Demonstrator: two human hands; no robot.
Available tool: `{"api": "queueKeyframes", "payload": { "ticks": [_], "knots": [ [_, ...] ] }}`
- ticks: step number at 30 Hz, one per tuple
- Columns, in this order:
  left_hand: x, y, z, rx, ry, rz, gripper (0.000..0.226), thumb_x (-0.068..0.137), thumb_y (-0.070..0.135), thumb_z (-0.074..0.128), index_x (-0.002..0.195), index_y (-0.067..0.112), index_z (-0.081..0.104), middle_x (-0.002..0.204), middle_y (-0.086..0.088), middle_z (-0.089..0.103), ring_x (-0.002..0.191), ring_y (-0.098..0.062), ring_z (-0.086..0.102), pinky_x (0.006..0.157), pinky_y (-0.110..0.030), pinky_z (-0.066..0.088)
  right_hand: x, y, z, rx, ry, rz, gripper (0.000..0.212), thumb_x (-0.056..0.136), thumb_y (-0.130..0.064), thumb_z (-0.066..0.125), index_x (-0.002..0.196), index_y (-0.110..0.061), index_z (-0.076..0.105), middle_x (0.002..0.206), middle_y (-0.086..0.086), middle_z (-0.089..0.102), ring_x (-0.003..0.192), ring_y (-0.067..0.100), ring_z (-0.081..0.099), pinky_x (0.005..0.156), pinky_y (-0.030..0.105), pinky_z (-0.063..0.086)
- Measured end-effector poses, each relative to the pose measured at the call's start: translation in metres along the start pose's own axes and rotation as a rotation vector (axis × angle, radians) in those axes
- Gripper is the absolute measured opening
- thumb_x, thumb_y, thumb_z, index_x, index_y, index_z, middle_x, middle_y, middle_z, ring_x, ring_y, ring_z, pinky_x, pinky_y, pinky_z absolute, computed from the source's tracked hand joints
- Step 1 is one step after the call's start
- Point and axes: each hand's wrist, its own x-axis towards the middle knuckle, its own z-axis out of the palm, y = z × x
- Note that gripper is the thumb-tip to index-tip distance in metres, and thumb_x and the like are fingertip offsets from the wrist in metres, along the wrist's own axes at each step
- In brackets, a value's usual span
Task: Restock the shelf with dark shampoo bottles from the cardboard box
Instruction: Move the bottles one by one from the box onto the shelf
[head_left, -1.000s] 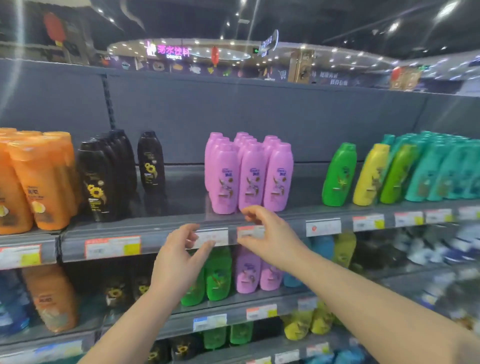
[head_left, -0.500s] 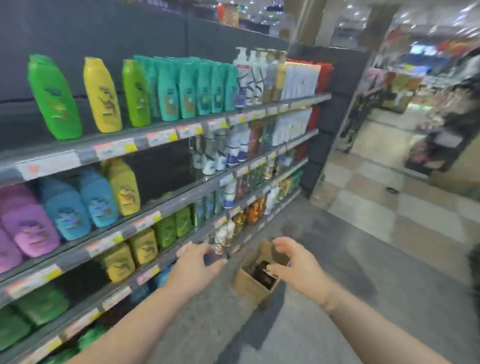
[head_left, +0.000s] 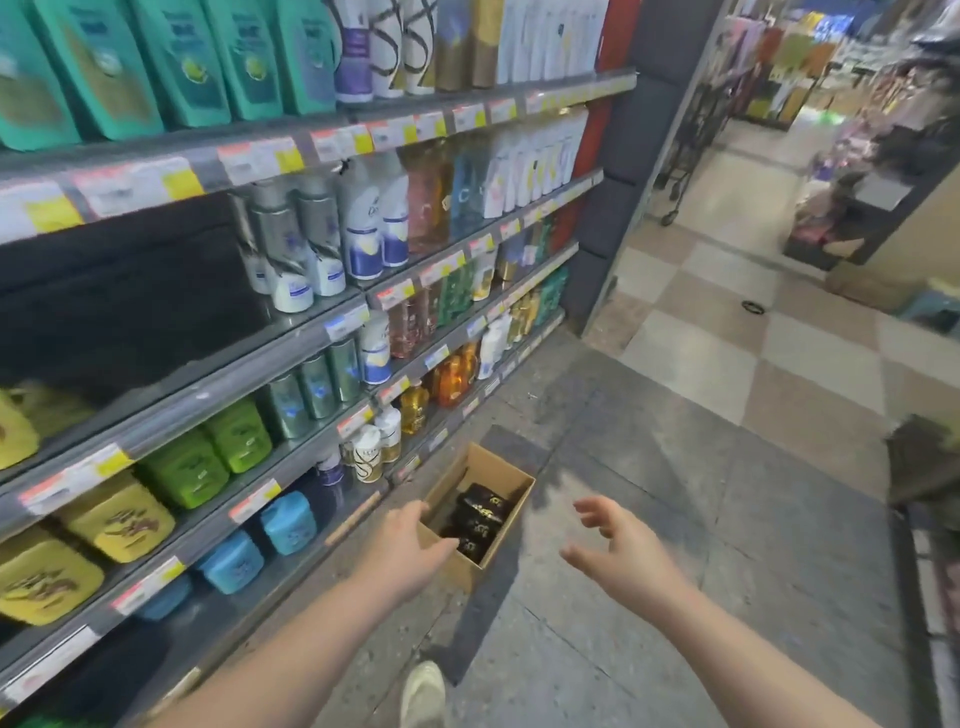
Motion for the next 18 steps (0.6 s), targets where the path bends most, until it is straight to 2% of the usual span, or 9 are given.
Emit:
{"api": "queueKeyframes", "payload": {
  "ticks": [5, 8, 11, 13, 18],
  "knots": [
    [0.090, 0.020, -0.007, 0.048, -0.055, -0.098, 0.063, 0.081, 0.047, 0.061, 0.134, 0.019, 0.039, 0.140, -0.006, 0.042, 0.118, -0.021, 0.050, 0.095, -0.033, 0.043, 0.094, 0.017, -0.026, -0.023, -0.072, 0.098, 0.050, 0.081, -0.029, 0.069, 0.125, -0.025, 0.047, 0.121, -0.003, 0.053, 0.098, 0.007, 0.045, 0.072, 0.014, 0.039],
    [0.136, 0.033, -0.016, 0.048, -0.037, -0.140, 0.064, 0.083, 0.046, 0.060, 0.136, 0.018, 0.038, 0.136, -0.008, 0.046, 0.120, -0.022, 0.049, 0.093, -0.032, 0.042, 0.148, 0.023, -0.039, -0.049, -0.102, 0.127, 0.049, 0.080, -0.028, 0.069, 0.124, -0.025, 0.048, 0.118, -0.004, 0.053, 0.098, 0.007, 0.044, 0.080, 0.021, 0.040],
    [0.174, 0.039, -0.013, 0.031, -0.020, -0.181, 0.063, 0.083, 0.046, 0.060, 0.135, 0.019, 0.038, 0.136, -0.007, 0.045, 0.121, -0.022, 0.048, 0.093, -0.031, 0.040, 0.204, 0.031, -0.043, -0.127, -0.179, 0.110, 0.048, 0.080, -0.030, 0.069, 0.124, -0.025, 0.049, 0.120, -0.002, 0.055, 0.101, 0.009, 0.047, 0.082, 0.021, 0.038],
    [0.195, 0.039, -0.005, -0.014, -0.007, -0.241, 0.063, 0.082, 0.047, 0.060, 0.135, 0.021, 0.038, 0.137, -0.006, 0.044, 0.122, -0.022, 0.048, 0.092, -0.030, 0.040, 0.247, 0.038, -0.041, -0.177, -0.249, 0.091, 0.049, 0.079, -0.031, 0.069, 0.124, -0.025, 0.050, 0.121, -0.002, 0.056, 0.106, 0.011, 0.051, 0.085, 0.021, 0.039],
    [0.244, 0.028, 0.035, -0.124, 0.056, -0.441, 0.060, 0.081, 0.045, 0.062, 0.132, 0.020, 0.042, 0.135, -0.008, 0.048, 0.122, -0.023, 0.048, 0.101, -0.034, 0.040, 0.363, 0.065, -0.019, -0.273, -0.479, 0.044, 0.050, 0.079, -0.025, 0.068, 0.126, -0.021, 0.049, 0.123, 0.001, 0.055, 0.112, 0.014, 0.052, 0.091, 0.024, 0.040]
  ]
}}
